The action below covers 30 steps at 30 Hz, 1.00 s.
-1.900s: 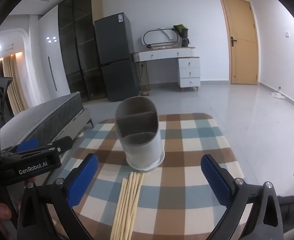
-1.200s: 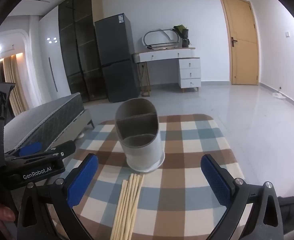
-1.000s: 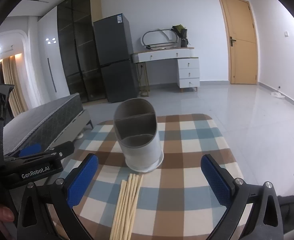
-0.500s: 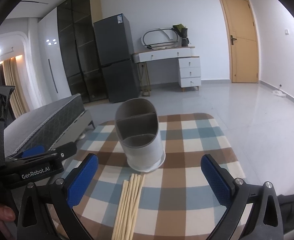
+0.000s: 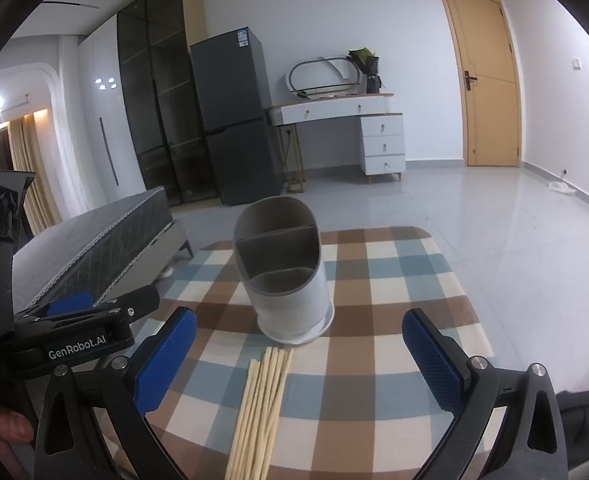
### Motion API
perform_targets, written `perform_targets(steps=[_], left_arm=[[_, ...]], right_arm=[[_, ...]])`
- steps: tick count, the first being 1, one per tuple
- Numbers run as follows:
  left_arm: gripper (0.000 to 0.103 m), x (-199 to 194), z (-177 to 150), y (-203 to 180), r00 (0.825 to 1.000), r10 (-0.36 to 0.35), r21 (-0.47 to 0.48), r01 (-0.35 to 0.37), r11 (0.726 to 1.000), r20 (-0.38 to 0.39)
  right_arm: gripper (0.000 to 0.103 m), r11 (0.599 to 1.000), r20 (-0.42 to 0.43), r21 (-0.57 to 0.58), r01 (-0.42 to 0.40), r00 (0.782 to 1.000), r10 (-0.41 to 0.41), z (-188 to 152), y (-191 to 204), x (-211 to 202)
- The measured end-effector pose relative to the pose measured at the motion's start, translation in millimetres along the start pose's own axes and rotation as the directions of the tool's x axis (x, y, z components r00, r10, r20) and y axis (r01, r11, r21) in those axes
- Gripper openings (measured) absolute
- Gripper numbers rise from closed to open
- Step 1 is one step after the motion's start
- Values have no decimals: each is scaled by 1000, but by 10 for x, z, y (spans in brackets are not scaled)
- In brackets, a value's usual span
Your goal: Organize utensils
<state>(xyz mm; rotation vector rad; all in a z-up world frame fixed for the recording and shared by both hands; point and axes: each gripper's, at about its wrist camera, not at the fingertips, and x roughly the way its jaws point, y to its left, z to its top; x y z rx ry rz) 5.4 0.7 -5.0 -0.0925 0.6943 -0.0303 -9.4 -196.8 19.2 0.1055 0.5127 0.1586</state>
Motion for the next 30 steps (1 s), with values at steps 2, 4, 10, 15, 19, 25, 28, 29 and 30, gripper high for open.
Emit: perform_targets(steps=[2,4,10,15,19,25,28,29,30], left_arm=[[102,2,-1,3,1000,-1,-3,1,1000,-3],[102,11,2,9,1000,-1,-7,1,1000,-6],[102,29,3,29,1000,-5,-20,5,1000,-17],[102,41,18,24,1000,-3,-31,3,1000,-25],[102,46,21,25,1000,-6,-37,5,999,-30],[102,37,22,10,1000,4,-24,-4,1000,-24],[102,68,27,31,999,23,-27,-23,999,-29],[102,92,30,50,999,22,-34,-23,999,-40],[102,127,32,77,998,27,-39,-29,999,-53]], right_arm=[[103,1000,1,0,2,1000,-2,0,0,-2],[103,1000,-3,2,0,1000,0,1,-3,6],[103,1000,-4,4,9,1000,-9,-11,-17,1],[103,1000,-12,2,12,1000,-12,-25,-19,-1],[103,1000,-17,5,13,1000,-13,-34,-38,-8],[103,1000,-27,19,-1,1000,2,-31,-50,12],[103,1000,-45,20,-7,999,8,-41,-44,57],[103,1000,-59,21,-7,998,8,-47,-47,94],[103,1000,-74,24,-7,997,9,-53,-53,131]])
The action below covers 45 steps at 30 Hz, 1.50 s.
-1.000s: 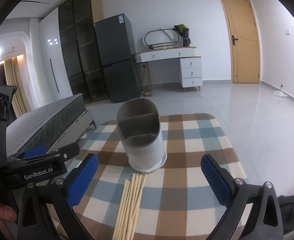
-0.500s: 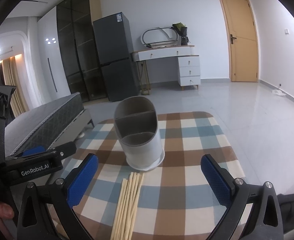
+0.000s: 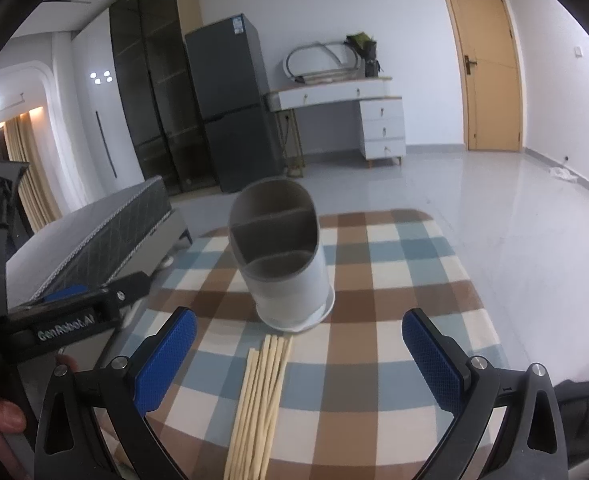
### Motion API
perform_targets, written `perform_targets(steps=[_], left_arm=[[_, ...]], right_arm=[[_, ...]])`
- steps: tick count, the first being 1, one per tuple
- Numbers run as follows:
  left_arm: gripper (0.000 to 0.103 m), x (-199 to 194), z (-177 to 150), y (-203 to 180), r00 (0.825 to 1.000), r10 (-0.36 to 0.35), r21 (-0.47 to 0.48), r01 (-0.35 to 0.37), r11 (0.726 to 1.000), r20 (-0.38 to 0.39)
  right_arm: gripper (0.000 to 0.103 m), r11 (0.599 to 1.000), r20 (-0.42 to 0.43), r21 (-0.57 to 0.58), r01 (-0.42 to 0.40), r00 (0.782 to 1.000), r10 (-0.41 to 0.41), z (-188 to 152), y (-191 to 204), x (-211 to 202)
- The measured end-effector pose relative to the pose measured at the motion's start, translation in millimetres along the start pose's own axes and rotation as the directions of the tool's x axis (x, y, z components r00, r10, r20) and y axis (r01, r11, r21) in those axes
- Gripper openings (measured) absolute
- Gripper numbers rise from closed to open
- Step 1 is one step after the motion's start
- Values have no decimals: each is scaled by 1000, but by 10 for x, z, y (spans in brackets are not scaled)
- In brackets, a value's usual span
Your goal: Organize utensils
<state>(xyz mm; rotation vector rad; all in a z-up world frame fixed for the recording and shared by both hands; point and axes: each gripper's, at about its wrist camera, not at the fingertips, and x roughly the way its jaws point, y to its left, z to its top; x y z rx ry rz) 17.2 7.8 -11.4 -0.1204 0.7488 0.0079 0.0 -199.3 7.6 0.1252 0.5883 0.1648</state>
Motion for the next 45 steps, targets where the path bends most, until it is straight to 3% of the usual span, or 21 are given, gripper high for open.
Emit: perform_targets(steps=[3,6,8,10,12,14,19,27,28,29,31,33,39,41,45], left_arm=[[102,96,24,81,999,39,-20,-39,999,-26],[102,236,42,202,995,55,-56,-59,997,-80],[102,326,50,276,991,67,-77,-77,994,-115],[102,391,52,355,987,76,-104,-91,990,-142],[102,445,54,455,983,73,-141,-98,985,-170],[102,489,49,540,978,70,-171,-104,980,-196],[102,534,34,656,971,54,-217,-106,970,-232],[102,582,14,688,967,47,-214,-103,971,-250],[102,589,11,693,967,51,-210,-106,972,-250],[102,597,4,693,967,54,-207,-108,972,-250],[102,614,-7,695,966,54,-202,-107,974,-253],[102,642,-26,667,964,56,-188,-107,976,-261],[102,760,-142,465,954,37,-112,-74,991,-296],[102,814,-210,360,946,31,-75,-58,995,-323],[101,964,-402,132,913,0,-27,-12,1000,-409]], right_arm=[[102,1000,-83,27,1,997,1,-3,-45,202],[91,1000,-192,24,12,981,-7,-9,-60,501],[85,1000,-274,12,7,962,-4,-48,-43,746],[73,1000,-344,-9,-1,939,-2,-96,-10,974],[69,999,-391,-35,2,920,-16,-152,27,1183],[57,999,-439,-48,5,898,-26,-222,46,1394],[45,998,-502,-56,5,864,-32,-347,76,1707],[30,998,-538,-62,9,842,-41,-422,102,1929],[25,998,-521,-64,9,853,-41,-414,94,1917],[23,998,-526,-60,3,850,-34,-422,83,1922],[6,999,-519,-51,-6,855,-21,-421,53,1902],[5,1000,-527,-13,-19,850,9,-411,-8,1897],[4,993,-453,110,-39,888,85,-269,-271,1635],[4,987,-416,152,-42,903,103,-202,-397,1490],[4,967,-359,248,-55,922,144,-105,-636,1273]])
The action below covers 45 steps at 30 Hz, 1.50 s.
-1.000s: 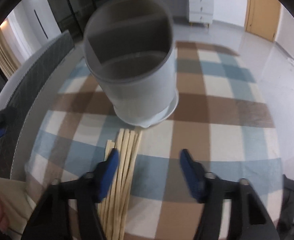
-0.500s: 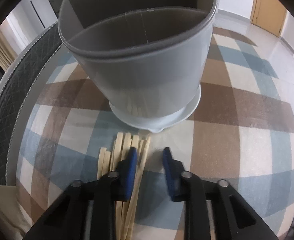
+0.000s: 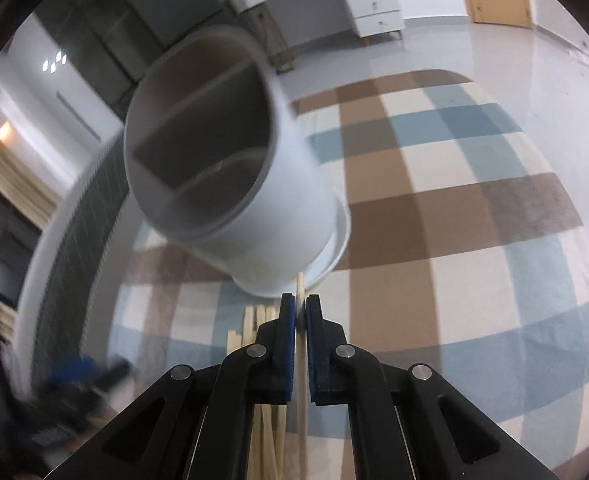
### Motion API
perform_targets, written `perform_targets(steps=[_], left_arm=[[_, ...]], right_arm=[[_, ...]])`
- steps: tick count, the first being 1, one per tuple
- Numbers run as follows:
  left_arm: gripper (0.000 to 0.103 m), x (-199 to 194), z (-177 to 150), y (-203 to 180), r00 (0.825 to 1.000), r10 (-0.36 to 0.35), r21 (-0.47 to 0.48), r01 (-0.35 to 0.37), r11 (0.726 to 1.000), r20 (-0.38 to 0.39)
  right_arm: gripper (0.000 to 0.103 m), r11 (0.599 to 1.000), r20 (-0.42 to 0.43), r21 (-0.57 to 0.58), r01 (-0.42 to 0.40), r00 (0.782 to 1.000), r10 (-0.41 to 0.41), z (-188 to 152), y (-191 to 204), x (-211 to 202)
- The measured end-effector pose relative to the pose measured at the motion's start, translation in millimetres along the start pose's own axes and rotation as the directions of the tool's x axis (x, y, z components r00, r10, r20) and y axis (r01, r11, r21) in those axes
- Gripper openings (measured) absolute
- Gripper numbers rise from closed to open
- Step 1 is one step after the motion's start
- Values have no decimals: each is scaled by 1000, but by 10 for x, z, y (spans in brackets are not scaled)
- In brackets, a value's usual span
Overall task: Organize utensils
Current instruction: 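Lower the right tool and close it on one wooden chopstick while the left tool grasps another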
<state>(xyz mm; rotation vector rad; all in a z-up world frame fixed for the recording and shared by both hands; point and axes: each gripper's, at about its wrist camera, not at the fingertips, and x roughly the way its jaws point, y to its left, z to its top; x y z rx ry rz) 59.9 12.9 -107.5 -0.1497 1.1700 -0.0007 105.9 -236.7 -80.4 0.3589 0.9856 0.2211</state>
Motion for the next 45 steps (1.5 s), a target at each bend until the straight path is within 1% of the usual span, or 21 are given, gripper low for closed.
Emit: perform_targets(steps=[5,11,12,14,16,18,20,21,23,24,26,28,29,31,33,34,39,40,42,43,45], left_arm=[[101,164,-91,-236,997,61,81,-58,995,-39],[101,394,-194,-358,990,107,119,-96,988,-94],[101,395,-206,-358,992,88,110,-78,991,-91],[101,386,-205,-366,991,92,111,-81,990,-96],[101,401,-214,-366,988,116,126,-102,987,-104],[101,424,-207,-322,987,97,109,-84,991,-127],[100,398,-190,-254,987,93,85,-82,993,-131],[98,353,-173,-205,989,70,60,-63,996,-128],[97,260,-137,-172,994,39,48,-35,998,-98],[97,207,-126,-187,996,55,70,-51,996,-68],[97,226,-132,-209,993,99,107,-91,990,-66],[97,284,-159,-188,991,88,96,-78,992,-101],[97,308,-163,-162,989,97,88,-87,992,-113],[97,320,-118,-133,985,131,85,-122,989,-112],[97,330,-102,-80,985,117,71,-109,992,-124],[97,355,-100,-72,983,130,76,-121,990,-133],[97,386,23,-81,983,145,87,-136,987,-115],[95,396,61,-98,983,147,94,-137,986,-109],[82,411,105,-190,987,133,107,-123,987,-94],[79,429,152,-220,989,119,112,-109,988,-88],[63,452,232,-261,992,97,116,-88,989,-75]], right_arm=[[4,995,77,85,-49,996,43,114,-37,-163],[4,991,130,114,-75,990,60,164,-79,-307],[4,990,135,117,-78,989,62,170,-100,-328],[4,990,144,121,-77,988,59,187,-123,-348],[4,990,152,119,-76,987,58,204,-131,-368],[4,990,157,116,-75,986,56,209,-135,-392],[4,990,157,121,-78,986,59,209,-146,-399],[4,989,157,123,-80,986,60,211,-154,-400],[4,989,157,127,-81,986,60,212,-156,-400],[4,989,158,126,-80,986,60,213,-157,-399],[4,989,159,125,-79,986,58,214,-145,-395],[4,990,160,121,-77,985,57,212,-133,-388],[4,990,160,117,-75,986,55,210,-127,-386],[4,991,162,115,-70,985,51,209,-127,-385],[4,991,162,118,-67,986,47,206,-137,-381],[4,991,161,121,-65,986,45,205,-142,-377],[4,992,162,111,-52,986,33,193,-120,-372],[4,993,164,107,-49,986,31,192,-113,-375],[4,994,168,102,-45,985,28,193,-109,-380],[4,994,169,103,-46,985,28,194,-111,-382],[4,993,166,105,-48,986,30,200,-116,-374]])
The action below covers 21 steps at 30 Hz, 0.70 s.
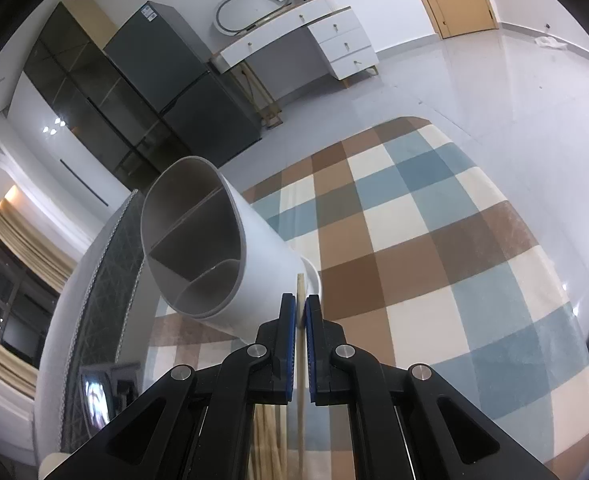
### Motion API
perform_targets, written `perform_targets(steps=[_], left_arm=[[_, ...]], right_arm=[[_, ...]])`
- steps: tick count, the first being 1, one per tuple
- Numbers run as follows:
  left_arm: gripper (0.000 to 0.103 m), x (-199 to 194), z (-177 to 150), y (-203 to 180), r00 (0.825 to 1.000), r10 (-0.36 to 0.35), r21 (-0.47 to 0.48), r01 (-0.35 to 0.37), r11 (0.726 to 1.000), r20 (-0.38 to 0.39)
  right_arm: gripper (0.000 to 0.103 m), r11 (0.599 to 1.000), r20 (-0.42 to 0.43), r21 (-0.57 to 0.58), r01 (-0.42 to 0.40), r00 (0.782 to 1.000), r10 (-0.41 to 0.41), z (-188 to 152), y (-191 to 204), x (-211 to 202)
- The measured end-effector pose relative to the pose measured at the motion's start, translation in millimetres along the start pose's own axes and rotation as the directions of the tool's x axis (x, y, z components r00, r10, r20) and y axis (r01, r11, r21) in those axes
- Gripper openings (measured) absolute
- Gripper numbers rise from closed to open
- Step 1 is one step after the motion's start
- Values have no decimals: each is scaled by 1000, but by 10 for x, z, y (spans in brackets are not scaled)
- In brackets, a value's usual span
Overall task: Organize utensils
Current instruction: 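Lower the right tool and close it on one wooden chopstick while the left tool grasps another, then lift the held chopsticks with both tools and carry them over the caddy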
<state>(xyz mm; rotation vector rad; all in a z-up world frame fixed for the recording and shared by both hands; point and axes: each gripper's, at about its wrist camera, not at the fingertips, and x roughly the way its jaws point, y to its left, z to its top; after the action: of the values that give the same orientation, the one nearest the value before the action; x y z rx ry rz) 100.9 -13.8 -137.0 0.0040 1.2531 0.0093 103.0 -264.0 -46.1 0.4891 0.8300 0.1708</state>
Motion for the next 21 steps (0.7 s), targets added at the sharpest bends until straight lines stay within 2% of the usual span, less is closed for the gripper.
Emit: perform_targets(steps=[1,3,4,5,6,8,10,12,13,16,17,19,21], left_arm=[[58,23,29,-9,1000,-18,-4,18,1000,3],[33,2,-61,-59,999,-35,-6,35,999,16],[24,-6,-52,-94,999,-40,7,39,999,20],[8,-16,-47,-148,999,-51,26,50,998,18],[3,-13,-36,-195,998,-66,39,65,997,12],[2,-13,-17,-233,996,-92,41,92,995,17],[2,-100,-26,-186,990,-130,18,129,991,57],[2,-282,-41,-115,977,-172,-2,174,985,123],[2,-447,-74,-207,968,-187,-14,192,981,167],[2,-835,-192,-111,927,-235,-35,255,966,292],[2,-1002,-271,-65,907,-247,-40,276,960,340],[2,-1175,-270,0,881,-260,-27,294,955,396],[2,-1414,-355,29,847,-269,-11,308,951,459]], right_arm=[[4,1000,-2,0,-1,1000,1,2,1,5],[4,1000,-4,-6,-3,1000,3,5,10,16],[4,1000,-6,-11,-1,1000,1,8,16,21],[4,1000,-7,-17,-3,1000,2,12,24,24],[4,1000,-7,-22,-4,1000,3,15,30,27],[4,999,-4,-37,-7,1000,6,14,58,25],[4,998,0,-61,-9,1000,9,-2,98,10],[4,996,13,-91,-16,1000,17,-32,152,-44],[4,994,22,-111,-18,1000,20,-53,190,-89],[4,983,69,-182,-24,997,37,-135,335,-279],[4,979,85,-203,-22,996,40,-161,383,-339],[4,968,120,-248,-24,991,55,-225,498,-486],[3,960,143,-280,-24,988,66,-280,585,-595]])
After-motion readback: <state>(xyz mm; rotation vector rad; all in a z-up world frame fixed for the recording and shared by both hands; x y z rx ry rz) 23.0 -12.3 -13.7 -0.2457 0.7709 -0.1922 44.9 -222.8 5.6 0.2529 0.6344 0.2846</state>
